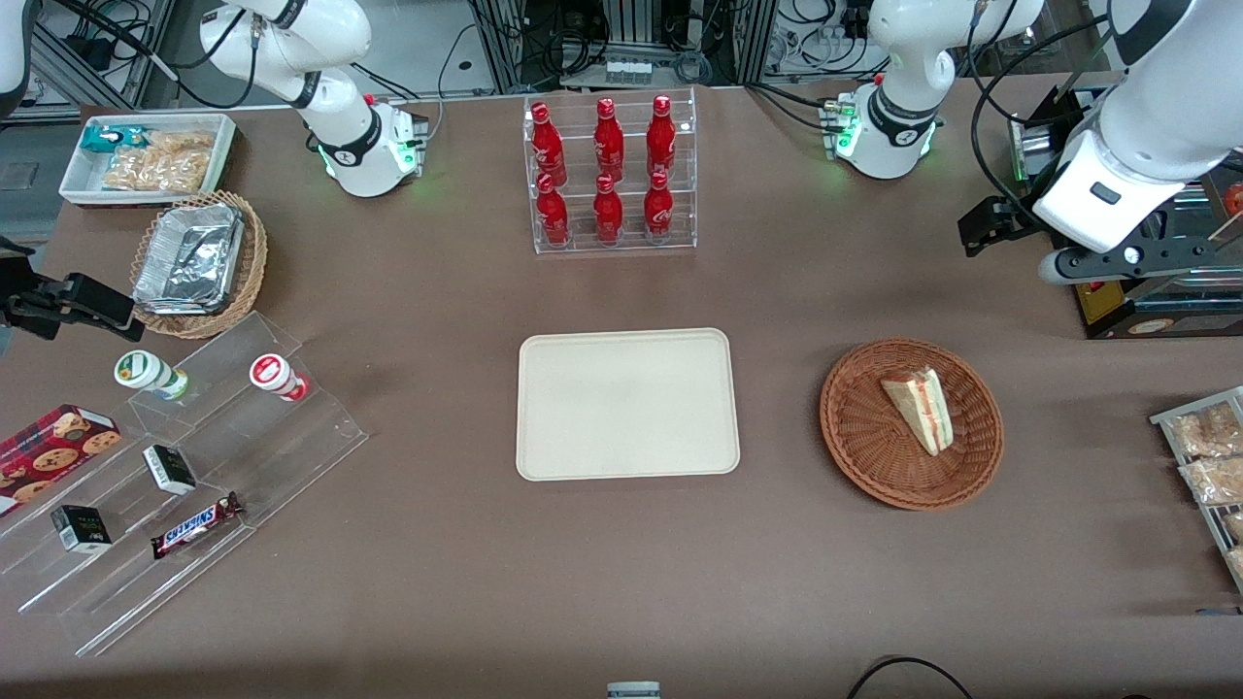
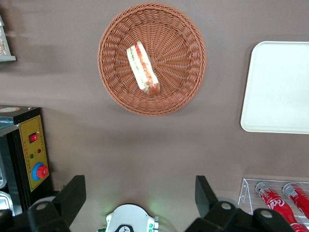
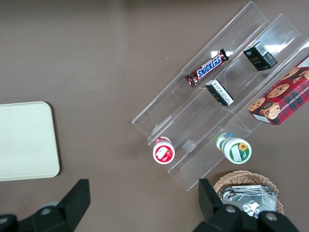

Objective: Place sandwich from basket to tray
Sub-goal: 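Move the left gripper down over the wrapped sandwich in the wicker basket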

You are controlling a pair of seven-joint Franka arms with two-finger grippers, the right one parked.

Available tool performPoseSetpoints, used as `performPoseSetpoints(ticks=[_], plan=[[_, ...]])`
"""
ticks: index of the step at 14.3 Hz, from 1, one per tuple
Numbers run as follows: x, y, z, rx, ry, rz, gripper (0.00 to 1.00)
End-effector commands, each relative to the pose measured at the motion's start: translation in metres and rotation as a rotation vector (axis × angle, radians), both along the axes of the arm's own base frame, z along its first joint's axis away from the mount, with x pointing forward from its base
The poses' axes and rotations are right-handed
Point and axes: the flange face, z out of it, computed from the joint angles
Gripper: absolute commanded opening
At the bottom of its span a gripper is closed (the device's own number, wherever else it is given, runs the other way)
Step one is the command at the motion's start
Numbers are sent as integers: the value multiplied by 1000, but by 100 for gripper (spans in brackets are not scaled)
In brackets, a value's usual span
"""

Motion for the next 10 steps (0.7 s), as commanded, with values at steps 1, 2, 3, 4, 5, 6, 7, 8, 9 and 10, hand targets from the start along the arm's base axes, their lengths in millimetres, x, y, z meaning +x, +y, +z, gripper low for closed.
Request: performPoseSetpoints(ticks=[1,2,3,4,5,6,7,8,9,10], plan=[[4,3,1,-19,-4,-12,100],[11,3,-9,-20,14,-5,100],[15,2,-17,-22,28,-5,100],[18,3,-22,-24,37,-4,100],[22,6,-30,-24,53,-1,100],[28,8,-44,-23,80,1,100],[33,14,-60,-22,111,12,100],[43,30,-84,-9,158,38,100],[50,42,-111,-6,205,68,100],[55,43,-139,-9,234,76,100]])
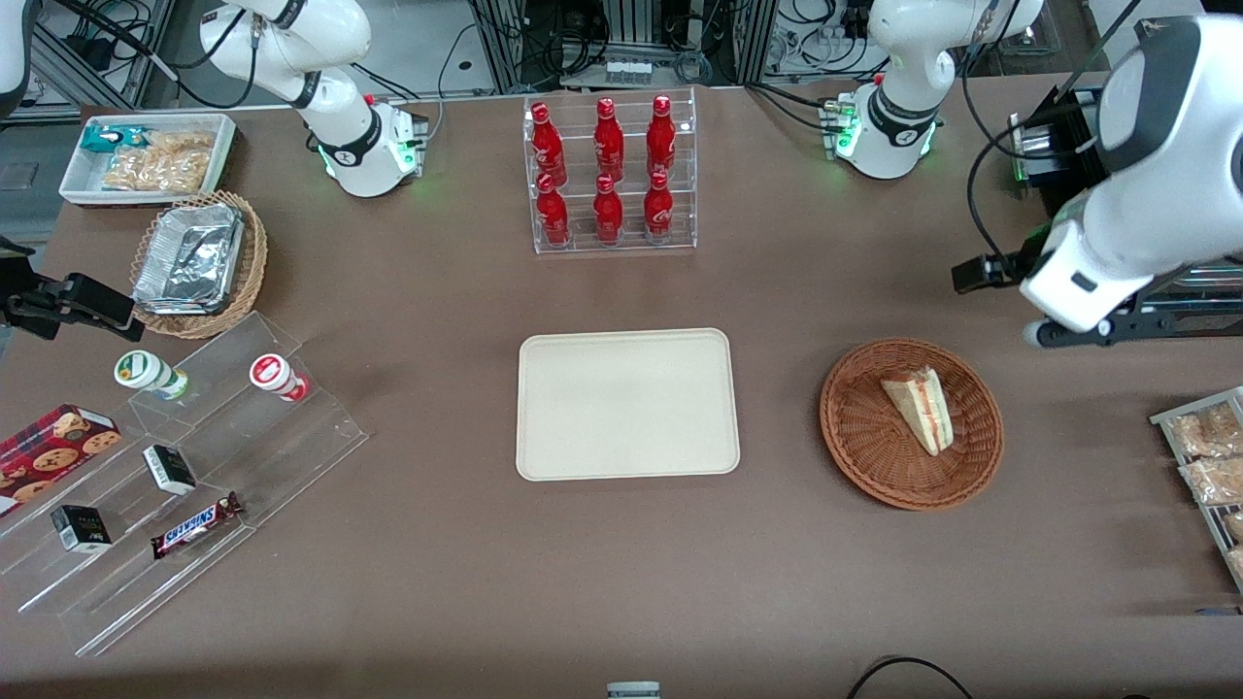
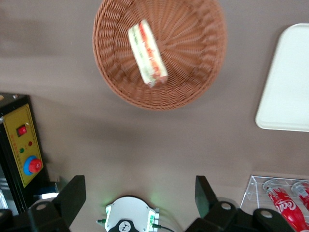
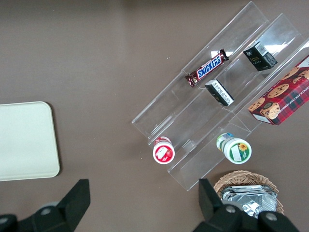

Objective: Place sandwich from basket to tray
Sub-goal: 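Move the left gripper down over the wrapped sandwich in the wicker basket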

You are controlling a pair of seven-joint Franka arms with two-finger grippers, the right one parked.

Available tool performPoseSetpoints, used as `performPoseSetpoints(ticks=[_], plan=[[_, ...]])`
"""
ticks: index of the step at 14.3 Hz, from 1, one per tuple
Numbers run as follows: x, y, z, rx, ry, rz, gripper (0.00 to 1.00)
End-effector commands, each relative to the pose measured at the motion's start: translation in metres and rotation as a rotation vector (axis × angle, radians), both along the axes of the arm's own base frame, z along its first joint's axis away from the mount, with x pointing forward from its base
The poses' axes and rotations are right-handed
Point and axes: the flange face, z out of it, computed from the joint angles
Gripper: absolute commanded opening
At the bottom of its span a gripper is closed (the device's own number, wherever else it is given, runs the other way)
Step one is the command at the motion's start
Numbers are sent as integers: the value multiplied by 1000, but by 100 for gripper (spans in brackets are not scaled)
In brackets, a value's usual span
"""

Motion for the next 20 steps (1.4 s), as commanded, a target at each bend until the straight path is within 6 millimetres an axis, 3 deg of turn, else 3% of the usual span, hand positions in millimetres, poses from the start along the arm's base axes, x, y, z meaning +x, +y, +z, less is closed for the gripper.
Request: performPoseSetpoints(ticks=[1,4,6,10,13,19,20], plan=[[19,16,-72,-4,48,35,100],[17,23,-133,-13,-24,111,100],[19,20,-161,39,-32,312,100],[19,12,-197,72,-36,450,100],[14,9,-236,60,-76,499,100],[21,12,-277,29,-108,530,100],[21,12,-279,28,-109,532,85]])
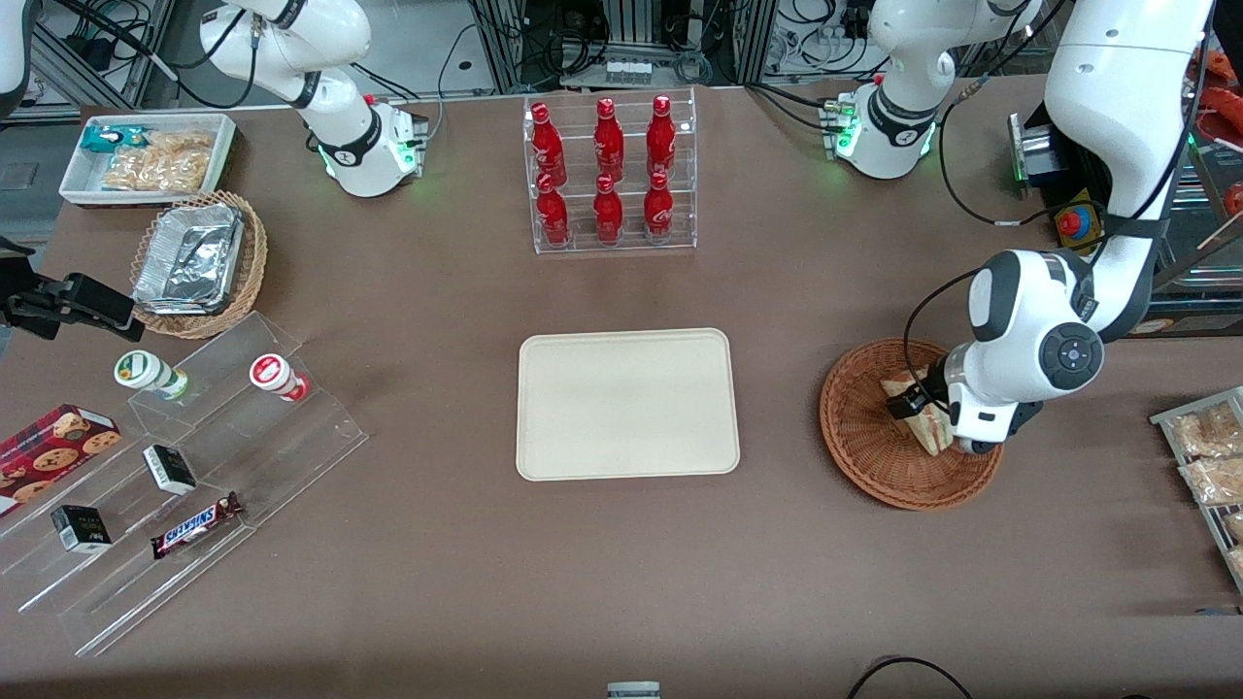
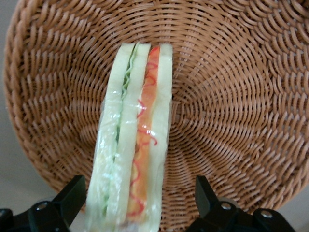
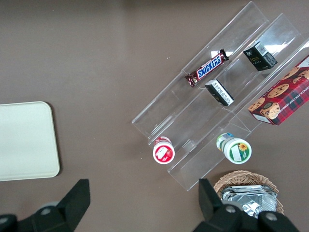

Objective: Place sandwich from basket to tray
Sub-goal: 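Close the left gripper on the sandwich and lift it from the basket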

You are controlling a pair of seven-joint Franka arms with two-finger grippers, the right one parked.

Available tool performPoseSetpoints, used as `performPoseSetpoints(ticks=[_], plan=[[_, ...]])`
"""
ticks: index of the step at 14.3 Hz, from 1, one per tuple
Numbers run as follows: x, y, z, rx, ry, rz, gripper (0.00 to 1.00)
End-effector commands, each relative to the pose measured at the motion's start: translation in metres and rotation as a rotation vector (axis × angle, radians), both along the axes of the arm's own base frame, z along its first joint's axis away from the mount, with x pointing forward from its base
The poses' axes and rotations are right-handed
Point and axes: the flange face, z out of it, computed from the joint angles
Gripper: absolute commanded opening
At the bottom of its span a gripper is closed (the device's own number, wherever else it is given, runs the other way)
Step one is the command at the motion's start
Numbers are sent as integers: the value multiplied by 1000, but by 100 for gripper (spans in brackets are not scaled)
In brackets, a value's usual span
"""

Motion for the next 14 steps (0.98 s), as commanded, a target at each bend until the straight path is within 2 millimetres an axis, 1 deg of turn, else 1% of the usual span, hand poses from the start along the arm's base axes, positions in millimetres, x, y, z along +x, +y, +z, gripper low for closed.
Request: performPoseSetpoints(ticks=[1,3,4,6,7,8,9,10,11,12,13,14], plan=[[1,3,-3,0,-14,20,59],[2,4,-2,2,-15,19,23],[2,3,-1,2,-15,17,15],[4,1,5,4,-24,8,10],[7,-6,15,4,-41,-1,9],[13,-21,34,-2,-60,-20,9],[14,-60,58,-7,-46,-67,9],[19,-82,81,0,-27,-74,9],[22,-116,104,8,-19,-90,9],[18,-152,120,13,-22,-116,9],[15,-186,125,9,-34,-129,9],[11,-217,126,2,-44,-158,9]])
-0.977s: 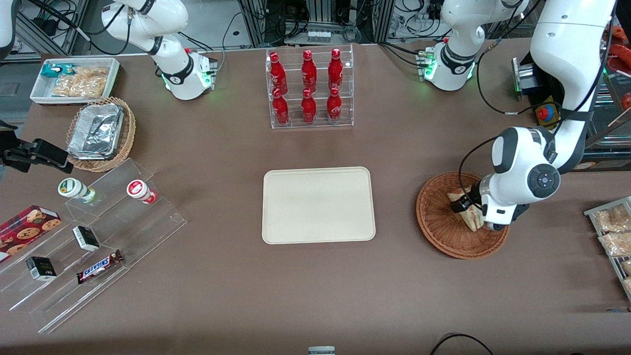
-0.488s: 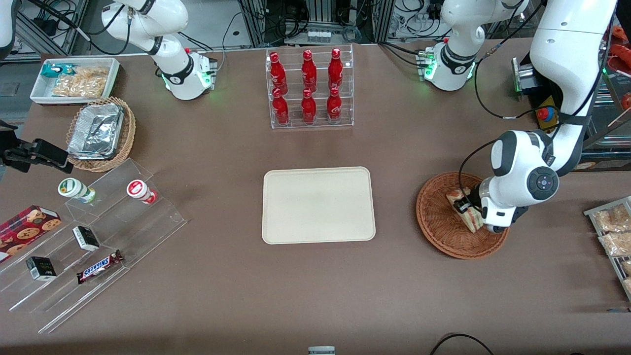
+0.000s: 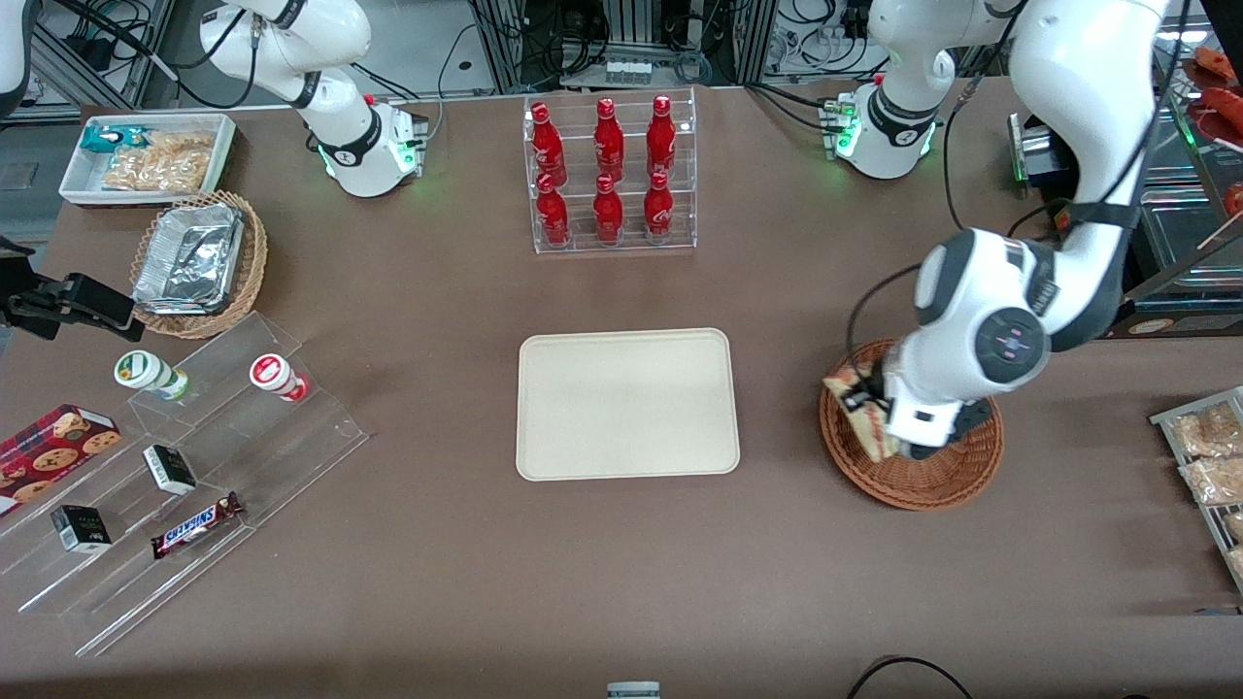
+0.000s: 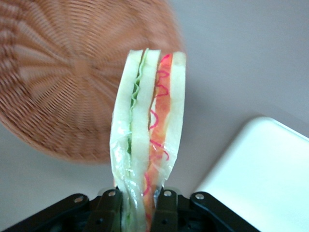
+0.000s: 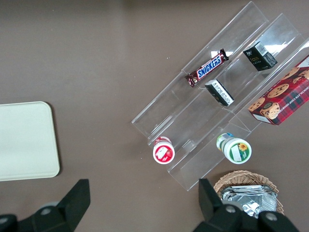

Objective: Place sandwich from basket to tray
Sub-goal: 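Carry the sandwich with the left gripper over the cream tray and lower it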

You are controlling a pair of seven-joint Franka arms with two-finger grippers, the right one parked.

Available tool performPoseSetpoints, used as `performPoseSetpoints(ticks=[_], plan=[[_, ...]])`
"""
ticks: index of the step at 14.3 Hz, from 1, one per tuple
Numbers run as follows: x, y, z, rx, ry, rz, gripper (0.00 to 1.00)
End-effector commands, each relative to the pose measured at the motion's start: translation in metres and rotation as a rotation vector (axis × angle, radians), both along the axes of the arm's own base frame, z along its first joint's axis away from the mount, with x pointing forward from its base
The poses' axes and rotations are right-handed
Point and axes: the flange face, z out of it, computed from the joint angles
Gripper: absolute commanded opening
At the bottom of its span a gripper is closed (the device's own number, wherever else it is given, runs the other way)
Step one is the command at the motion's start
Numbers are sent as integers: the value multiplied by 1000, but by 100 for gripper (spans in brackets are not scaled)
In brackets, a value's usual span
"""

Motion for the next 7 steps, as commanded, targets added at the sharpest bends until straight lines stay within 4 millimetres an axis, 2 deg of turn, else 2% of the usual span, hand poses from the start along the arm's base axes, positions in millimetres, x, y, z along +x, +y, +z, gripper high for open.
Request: performPoseSetpoints(ticks=[1,2,4,7], plan=[[-8,-89,7,-3,-17,-84,9],[-16,-122,-2,4,-21,-144,9],[-24,-173,-25,6,-27,-210,10],[-41,-238,-56,-43,-46,-275,12]])
